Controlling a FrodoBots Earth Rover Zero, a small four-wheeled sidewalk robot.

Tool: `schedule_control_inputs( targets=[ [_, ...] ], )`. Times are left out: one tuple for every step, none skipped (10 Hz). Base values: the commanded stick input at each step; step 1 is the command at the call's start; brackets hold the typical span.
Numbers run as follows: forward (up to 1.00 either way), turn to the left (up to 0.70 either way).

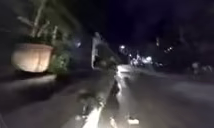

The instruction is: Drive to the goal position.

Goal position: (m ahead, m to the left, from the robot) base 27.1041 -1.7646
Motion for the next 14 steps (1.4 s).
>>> schedule_control_inputs(
  targets=[
    [0.50, -0.50],
    [0.50, -0.50],
    [0.50, -0.50],
    [0.50, -0.49],
    [0.50, -0.24],
    [0.50, 0.00],
    [0.50, 0.00],
    [0.50, 0.00],
    [0.50, 0.00],
    [0.50, 0.00],
    [0.50, 0.00],
    [0.50, 0.00],
    [0.50, 0.00],
    [0.50, 0.00]
  ],
)
